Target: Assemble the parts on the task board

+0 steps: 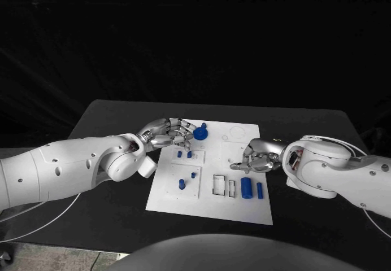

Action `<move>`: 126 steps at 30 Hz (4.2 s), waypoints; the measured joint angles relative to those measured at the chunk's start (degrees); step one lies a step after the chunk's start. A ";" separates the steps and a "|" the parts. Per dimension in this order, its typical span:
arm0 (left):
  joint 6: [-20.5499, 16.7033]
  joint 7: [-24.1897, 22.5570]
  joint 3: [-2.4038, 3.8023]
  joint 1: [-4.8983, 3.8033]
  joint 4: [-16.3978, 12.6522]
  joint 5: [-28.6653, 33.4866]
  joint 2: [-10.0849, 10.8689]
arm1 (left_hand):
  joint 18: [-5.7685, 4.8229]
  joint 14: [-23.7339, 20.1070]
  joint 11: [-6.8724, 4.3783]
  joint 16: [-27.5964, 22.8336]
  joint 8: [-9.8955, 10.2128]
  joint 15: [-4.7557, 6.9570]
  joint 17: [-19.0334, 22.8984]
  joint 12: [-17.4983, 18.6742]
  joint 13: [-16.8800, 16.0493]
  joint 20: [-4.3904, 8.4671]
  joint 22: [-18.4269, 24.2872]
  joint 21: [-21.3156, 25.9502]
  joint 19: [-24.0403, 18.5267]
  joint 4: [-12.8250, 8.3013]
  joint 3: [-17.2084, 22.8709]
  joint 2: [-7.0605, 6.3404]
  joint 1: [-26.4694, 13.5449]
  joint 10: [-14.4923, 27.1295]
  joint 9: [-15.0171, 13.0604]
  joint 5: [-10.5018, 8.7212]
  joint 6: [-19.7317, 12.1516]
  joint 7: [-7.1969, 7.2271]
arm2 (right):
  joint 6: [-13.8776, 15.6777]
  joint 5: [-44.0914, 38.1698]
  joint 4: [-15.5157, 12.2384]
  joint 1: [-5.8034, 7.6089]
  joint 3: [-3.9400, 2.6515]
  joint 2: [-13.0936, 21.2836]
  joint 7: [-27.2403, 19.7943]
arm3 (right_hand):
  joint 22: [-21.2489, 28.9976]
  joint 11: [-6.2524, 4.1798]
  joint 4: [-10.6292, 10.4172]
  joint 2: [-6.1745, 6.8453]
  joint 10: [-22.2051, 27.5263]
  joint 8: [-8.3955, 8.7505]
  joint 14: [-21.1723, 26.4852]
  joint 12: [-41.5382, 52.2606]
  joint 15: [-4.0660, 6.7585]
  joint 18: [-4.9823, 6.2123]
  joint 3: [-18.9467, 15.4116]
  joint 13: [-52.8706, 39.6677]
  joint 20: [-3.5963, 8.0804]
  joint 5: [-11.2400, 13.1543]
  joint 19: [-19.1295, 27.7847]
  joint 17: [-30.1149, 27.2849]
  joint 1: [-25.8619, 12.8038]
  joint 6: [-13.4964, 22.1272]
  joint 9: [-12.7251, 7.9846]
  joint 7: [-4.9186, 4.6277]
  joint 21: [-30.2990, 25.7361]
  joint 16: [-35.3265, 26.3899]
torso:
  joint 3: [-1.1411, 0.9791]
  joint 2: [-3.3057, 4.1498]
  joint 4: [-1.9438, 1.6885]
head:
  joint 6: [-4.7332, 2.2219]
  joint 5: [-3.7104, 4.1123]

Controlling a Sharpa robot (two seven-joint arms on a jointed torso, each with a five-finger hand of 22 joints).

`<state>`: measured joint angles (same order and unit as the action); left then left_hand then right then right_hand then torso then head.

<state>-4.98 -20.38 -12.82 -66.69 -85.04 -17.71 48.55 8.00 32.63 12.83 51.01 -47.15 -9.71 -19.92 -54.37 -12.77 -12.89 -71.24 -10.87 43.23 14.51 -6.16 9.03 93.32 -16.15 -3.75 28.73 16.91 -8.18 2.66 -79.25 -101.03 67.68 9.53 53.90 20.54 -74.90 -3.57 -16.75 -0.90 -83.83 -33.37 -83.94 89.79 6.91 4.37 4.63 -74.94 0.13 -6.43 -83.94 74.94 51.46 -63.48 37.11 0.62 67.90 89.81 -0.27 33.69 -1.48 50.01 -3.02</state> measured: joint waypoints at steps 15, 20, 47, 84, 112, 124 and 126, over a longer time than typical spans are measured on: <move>0.37 0.14 -0.01 0.08 0.37 -0.60 -0.24 | 0.00 0.00 -0.01 -0.47 0.59 0.00 0.33 0.69 0.60 0.21 -0.35 0.00 -0.21 0.09 0.77 0.32 0.32 -0.42 0.00 0.67 0.19 -0.19 | -10.60 2.33 0.22 0.39 -0.03 0.23 11.48 | -0.04 -0.90 -0.02 -4.54 -0.14 1.96 -0.02 0.00 0.71 0.00 -11.23 0.01 0.92 2.55 -0.08 -0.01 -12.70 -4.56 3.09 1.09 3.64 0.00 | 0.01 -0.01 -0.03 | 0.00 1.68; 0.64 0.28 -0.01 0.11 0.51 -0.65 -0.33 | 0.00 0.00 -0.01 -0.47 0.59 0.00 0.41 0.69 0.69 0.20 -0.41 0.00 -0.21 0.09 0.76 0.31 0.31 -0.42 -0.01 0.67 0.19 -0.19 | -10.90 2.96 -0.56 0.40 -0.03 1.01 12.28 | -0.04 -1.21 -0.03 -6.23 -0.15 -0.41 -0.08 0.00 0.90 0.00 -14.69 0.01 1.33 2.45 -0.09 -0.01 -11.01 -4.61 7.69 1.13 4.30 0.00 | 0.02 0.03 -0.04 | 0.00 1.92; 2.10 0.12 -0.01 0.22 0.76 -0.67 -0.60 | 0.01 0.69 -0.10 -1.09 1.69 0.29 1.01 2.24 1.98 0.39 -1.88 0.00 -0.84 0.00 3.20 0.08 1.59 -2.37 -0.01 2.39 1.22 -0.19 | -9.25 5.43 -0.89 0.17 -0.01 0.68 10.70 | -0.02 -1.49 0.21 -9.64 -0.26 1.11 -0.08 -0.01 1.30 0.01 -21.70 0.03 1.32 -2.14 -0.08 -0.03 -3.93 0.15 14.97 0.91 3.08 0.00 | 0.04 -0.01 -0.07 | 0.00 1.73; 2.79 0.04 0.00 0.28 0.92 -0.65 -0.81 | 0.01 0.69 -0.08 -1.39 1.92 0.29 1.13 2.69 2.25 0.55 -2.22 0.00 -0.99 0.24 3.76 0.08 1.59 -2.73 -0.02 2.66 1.21 -0.19 | -11.69 5.59 -0.18 -0.39 -0.01 -0.48 12.34 | -0.02 -1.49 1.02 -8.86 -0.26 5.10 0.13 -0.01 1.08 0.01 -23.58 0.03 1.09 -6.49 0.14 -0.04 3.41 -1.18 14.66 0.77 1.72 0.00 | 0.04 -0.01 -0.09 | 0.00 1.87; 3.24 0.13 0.00 0.29 1.09 -0.64 -0.93 | 0.01 0.69 0.09 -1.39 2.14 0.29 1.20 2.72 2.45 0.61 -2.52 0.00 -1.05 0.24 4.07 0.08 1.59 -2.97 -0.02 2.66 1.21 -0.19 | -12.37 5.09 1.01 -1.49 -0.01 -2.21 14.16 | -0.03 -0.14 0.30 -7.52 -0.16 10.33 0.04 -0.01 -0.05 0.02 -25.39 0.03 0.07 -9.41 1.78 0.00 5.27 3.02 13.00 -1.17 -3.69 -1.12 | 0.03 -0.01 -0.09 | 0.00 1.94; 3.59 0.29 0.00 0.29 1.15 -0.64 -0.91 | 0.01 0.69 -0.10 -1.39 2.43 0.29 1.20 2.96 2.54 0.60 -2.69 0.00 -1.05 0.40 4.23 -0.15 1.82 -3.18 -0.02 2.66 1.21 -0.19 | -12.95 4.80 1.24 -1.94 -0.15 -3.21 14.32 | -0.02 -0.01 6.42 -5.68 -0.06 10.44 0.03 0.06 -0.06 0.02 -22.12 -0.07 0.07 -18.73 1.78 -0.01 14.40 3.50 13.93 -1.18 -4.88 -1.34 | 0.03 -0.01 -0.08 | 0.00 1.95; 3.63 0.34 0.00 0.29 1.14 -0.64 -0.87 | 0.01 0.69 -0.09 -1.39 2.43 0.29 1.20 2.96 2.54 0.60 -2.69 0.00 -1.05 0.40 4.23 -0.14 1.82 -3.19 -0.02 2.66 1.21 -0.19 | -12.95 4.78 1.24 -1.90 -0.21 -3.34 14.22 | -0.02 0.06 6.42 -5.12 -0.14 10.45 0.03 0.06 -0.06 0.02 -22.12 -0.07 0.07 -22.91 1.77 -0.01 15.41 3.94 14.24 -1.01 -4.91 -1.34 | 0.03 -0.01 -0.07 | 0.00 2.00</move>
<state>-1.34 -20.04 -12.82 -66.39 -83.90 -18.36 47.69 8.01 33.32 12.74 49.62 -44.72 -9.43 -18.72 -51.41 -10.23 -12.28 -73.93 -10.86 42.19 14.91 -1.94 8.89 95.13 -19.34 -3.77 31.39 18.12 -8.37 -10.29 -74.48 -99.79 65.77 9.33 50.55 34.76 -74.92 -3.51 -10.32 -6.02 -83.97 -22.92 -83.91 89.85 6.85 4.39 -17.50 -75.01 0.20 -29.34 -82.16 74.93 66.88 -59.55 51.35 -0.39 62.99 88.48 -0.25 33.68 -1.55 50.01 -1.02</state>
